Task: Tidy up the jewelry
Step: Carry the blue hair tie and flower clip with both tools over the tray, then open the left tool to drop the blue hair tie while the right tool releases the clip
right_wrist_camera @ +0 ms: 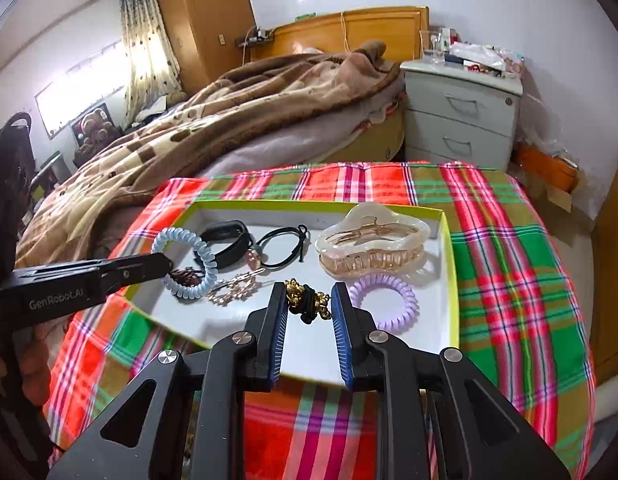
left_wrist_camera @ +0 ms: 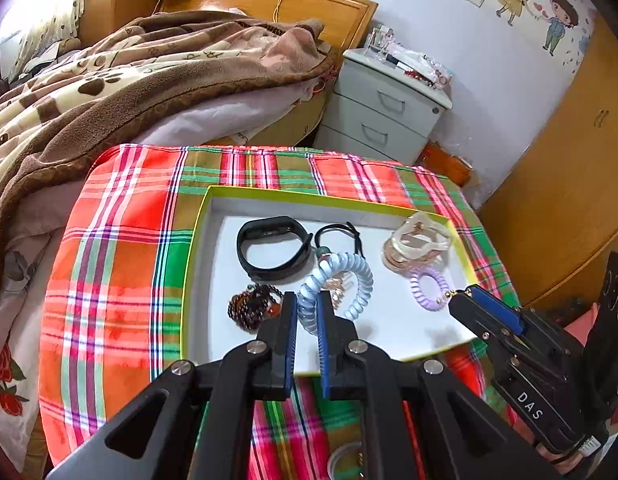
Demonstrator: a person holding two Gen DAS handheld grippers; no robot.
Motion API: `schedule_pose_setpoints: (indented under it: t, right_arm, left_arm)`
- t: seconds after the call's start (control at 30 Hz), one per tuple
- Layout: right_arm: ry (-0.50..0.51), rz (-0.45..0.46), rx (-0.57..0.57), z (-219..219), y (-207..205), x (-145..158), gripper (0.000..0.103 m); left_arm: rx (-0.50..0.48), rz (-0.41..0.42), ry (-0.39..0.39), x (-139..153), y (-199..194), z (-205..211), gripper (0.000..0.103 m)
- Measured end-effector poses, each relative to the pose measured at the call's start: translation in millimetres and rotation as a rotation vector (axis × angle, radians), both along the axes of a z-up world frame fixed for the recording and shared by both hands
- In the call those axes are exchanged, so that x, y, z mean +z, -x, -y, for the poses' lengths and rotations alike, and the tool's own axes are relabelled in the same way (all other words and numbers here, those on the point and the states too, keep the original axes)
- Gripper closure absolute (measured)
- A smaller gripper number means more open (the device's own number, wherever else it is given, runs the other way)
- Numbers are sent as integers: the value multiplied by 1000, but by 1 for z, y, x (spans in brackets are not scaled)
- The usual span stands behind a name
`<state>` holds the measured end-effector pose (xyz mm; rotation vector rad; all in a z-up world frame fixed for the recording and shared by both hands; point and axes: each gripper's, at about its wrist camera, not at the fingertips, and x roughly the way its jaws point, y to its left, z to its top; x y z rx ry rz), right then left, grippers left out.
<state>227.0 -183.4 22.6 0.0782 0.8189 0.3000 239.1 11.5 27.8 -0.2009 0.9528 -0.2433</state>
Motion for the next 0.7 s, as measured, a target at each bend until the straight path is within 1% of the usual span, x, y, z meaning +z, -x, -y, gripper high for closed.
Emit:
schedule_pose_setpoints:
  t: [0.1, 0.37, 0.6, 0.7]
  right_arm:
    - [8, -17, 3, -4, -11, -6, 80]
    - [46, -54, 13, -13, -33, -22, 80]
    - [90, -54, 17, -18, -41, -28, 80]
    - [126, -40, 20, -22, -42, -28, 80]
  left_arm:
    - [-1, -26, 3, -9, -10, 1, 93]
    - [-4, -60, -1, -25, -26, 2, 93]
    - [-1, -79, -9, -33, -34, 1, 93]
    - [-1, -72, -33, -34, -32, 2, 93]
